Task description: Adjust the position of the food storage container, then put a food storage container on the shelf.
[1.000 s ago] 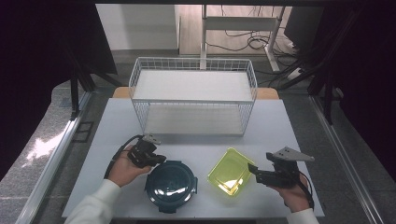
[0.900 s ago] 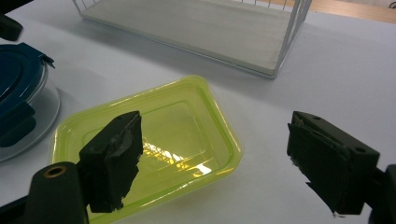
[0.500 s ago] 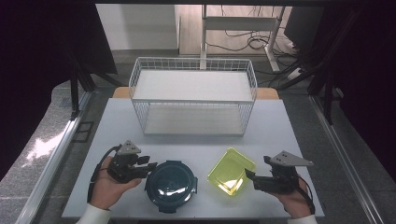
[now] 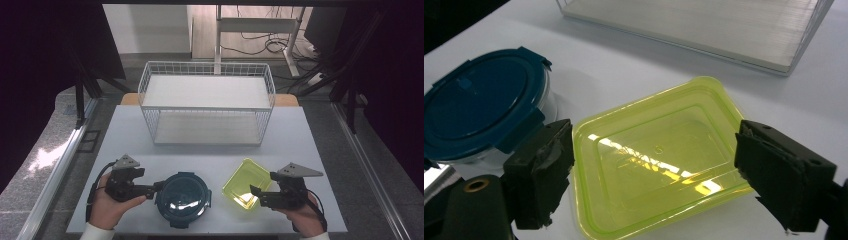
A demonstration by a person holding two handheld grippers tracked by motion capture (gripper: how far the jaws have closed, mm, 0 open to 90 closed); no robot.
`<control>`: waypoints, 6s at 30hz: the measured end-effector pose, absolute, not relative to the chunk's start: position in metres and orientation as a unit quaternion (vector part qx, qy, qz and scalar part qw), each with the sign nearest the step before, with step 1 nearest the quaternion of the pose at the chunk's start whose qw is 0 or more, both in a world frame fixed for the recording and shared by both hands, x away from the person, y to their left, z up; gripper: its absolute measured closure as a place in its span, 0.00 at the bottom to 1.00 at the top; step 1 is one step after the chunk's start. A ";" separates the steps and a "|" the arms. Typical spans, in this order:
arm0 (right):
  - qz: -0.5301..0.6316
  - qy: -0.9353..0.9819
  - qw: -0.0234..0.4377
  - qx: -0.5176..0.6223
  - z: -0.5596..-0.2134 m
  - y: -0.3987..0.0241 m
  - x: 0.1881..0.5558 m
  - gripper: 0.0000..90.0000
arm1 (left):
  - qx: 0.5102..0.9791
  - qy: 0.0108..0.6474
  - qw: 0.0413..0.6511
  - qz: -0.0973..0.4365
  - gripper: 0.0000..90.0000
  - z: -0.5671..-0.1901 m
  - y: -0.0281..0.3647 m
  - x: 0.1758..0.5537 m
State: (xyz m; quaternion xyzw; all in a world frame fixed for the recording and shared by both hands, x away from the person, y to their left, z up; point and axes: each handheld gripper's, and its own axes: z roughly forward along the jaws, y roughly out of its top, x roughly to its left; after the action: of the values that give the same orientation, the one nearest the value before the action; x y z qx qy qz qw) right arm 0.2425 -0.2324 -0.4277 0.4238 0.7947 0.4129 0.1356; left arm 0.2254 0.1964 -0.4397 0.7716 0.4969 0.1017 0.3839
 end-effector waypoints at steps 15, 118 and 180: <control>0.427 0.778 0.108 0.449 -0.425 -0.234 0.239 0.15 | 0.762 0.503 0.399 0.086 0.11 -0.442 0.200 0.225; 0.377 0.692 -0.141 0.599 -0.503 -0.086 0.237 0.23 | 0.674 0.565 0.438 -0.185 0.32 -0.518 0.201 0.222; 0.431 0.684 -0.099 0.580 -0.408 -0.118 0.267 0.31 | 0.672 0.544 0.487 -0.121 0.41 -0.423 0.175 0.249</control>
State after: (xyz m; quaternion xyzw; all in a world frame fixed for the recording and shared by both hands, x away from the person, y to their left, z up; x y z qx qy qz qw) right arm 0.2669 -0.1184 -0.4079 0.5796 0.6842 0.4315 -0.0987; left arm 0.2492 0.1755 -0.4228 0.6722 0.5440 -0.1211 0.4874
